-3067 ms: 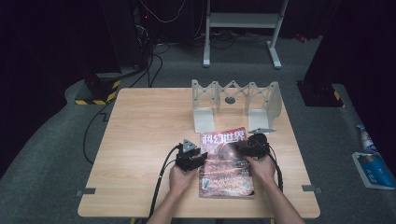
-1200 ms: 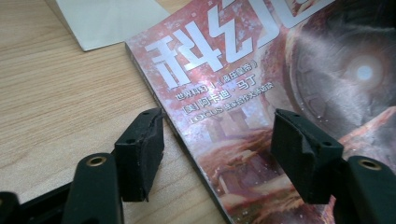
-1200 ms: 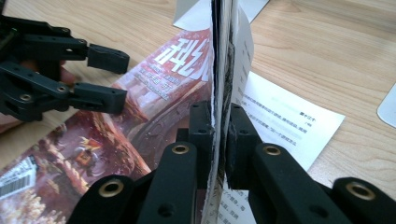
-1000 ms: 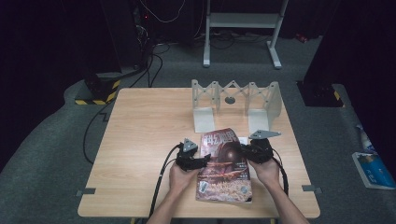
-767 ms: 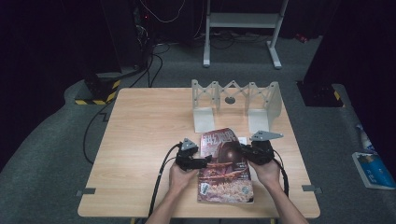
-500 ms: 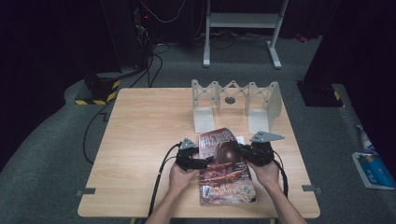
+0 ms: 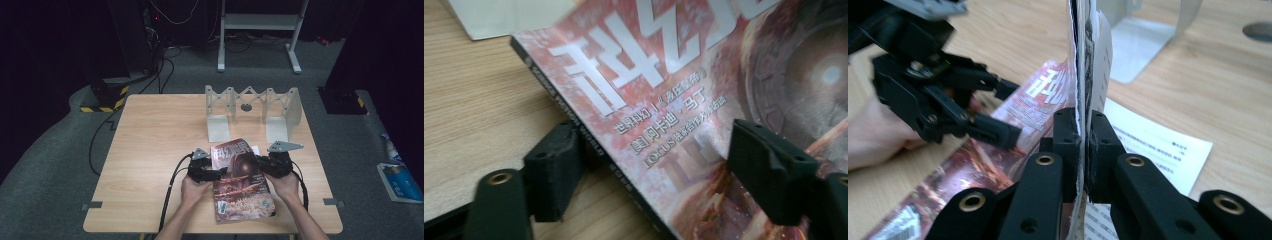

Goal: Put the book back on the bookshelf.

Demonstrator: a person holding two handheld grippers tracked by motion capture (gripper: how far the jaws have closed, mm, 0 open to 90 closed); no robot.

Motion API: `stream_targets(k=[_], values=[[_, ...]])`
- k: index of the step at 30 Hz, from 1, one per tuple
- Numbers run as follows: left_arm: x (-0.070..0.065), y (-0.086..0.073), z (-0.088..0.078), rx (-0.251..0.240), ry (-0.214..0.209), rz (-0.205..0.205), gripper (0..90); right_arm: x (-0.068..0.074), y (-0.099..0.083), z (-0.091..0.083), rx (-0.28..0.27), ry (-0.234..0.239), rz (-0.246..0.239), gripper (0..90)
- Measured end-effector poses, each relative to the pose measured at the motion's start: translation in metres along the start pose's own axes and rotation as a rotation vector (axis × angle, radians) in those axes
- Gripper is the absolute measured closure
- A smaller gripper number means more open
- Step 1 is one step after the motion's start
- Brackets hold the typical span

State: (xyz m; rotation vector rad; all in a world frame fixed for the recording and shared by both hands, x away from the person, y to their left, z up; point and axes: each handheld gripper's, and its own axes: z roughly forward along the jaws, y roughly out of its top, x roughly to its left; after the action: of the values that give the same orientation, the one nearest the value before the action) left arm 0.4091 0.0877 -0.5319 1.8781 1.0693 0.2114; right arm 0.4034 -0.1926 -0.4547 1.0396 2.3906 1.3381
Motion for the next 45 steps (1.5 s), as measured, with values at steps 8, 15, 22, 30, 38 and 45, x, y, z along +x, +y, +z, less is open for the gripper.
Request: stream_targets(k=[8,15,22,30,38,45], values=[[-0.003,-0.001,0.0,0.004,0.04,0.043,41.2,-0.013,-0.017,0.012,0.061,-0.011,0.064,84.2],[-0.001,-0.002,-0.001,-0.002,0.018,0.014,50.1,-0.024,-0.025,0.016,0.075,-0.001,0.128,80.8],[0.0,-0.002,-0.001,-0.003,0.009,0.0,53.6,-0.03,-0.032,0.004,0.141,-0.124,0.13,70.7],[0.001,-0.002,-0.001,-0.002,0.007,-0.012,53.8,-0.047,-0.04,-0.003,0.155,-0.235,0.216,75.4],[0.002,0.0,-0.002,-0.002,-0.006,-0.028,53.6,-0.05,-0.033,0.02,0.236,-0.277,0.197,78.4],[0.005,0.005,0.002,0.014,0.003,-0.029,51.6,-0.051,-0.031,0.032,0.27,-0.267,0.17,82.1]])
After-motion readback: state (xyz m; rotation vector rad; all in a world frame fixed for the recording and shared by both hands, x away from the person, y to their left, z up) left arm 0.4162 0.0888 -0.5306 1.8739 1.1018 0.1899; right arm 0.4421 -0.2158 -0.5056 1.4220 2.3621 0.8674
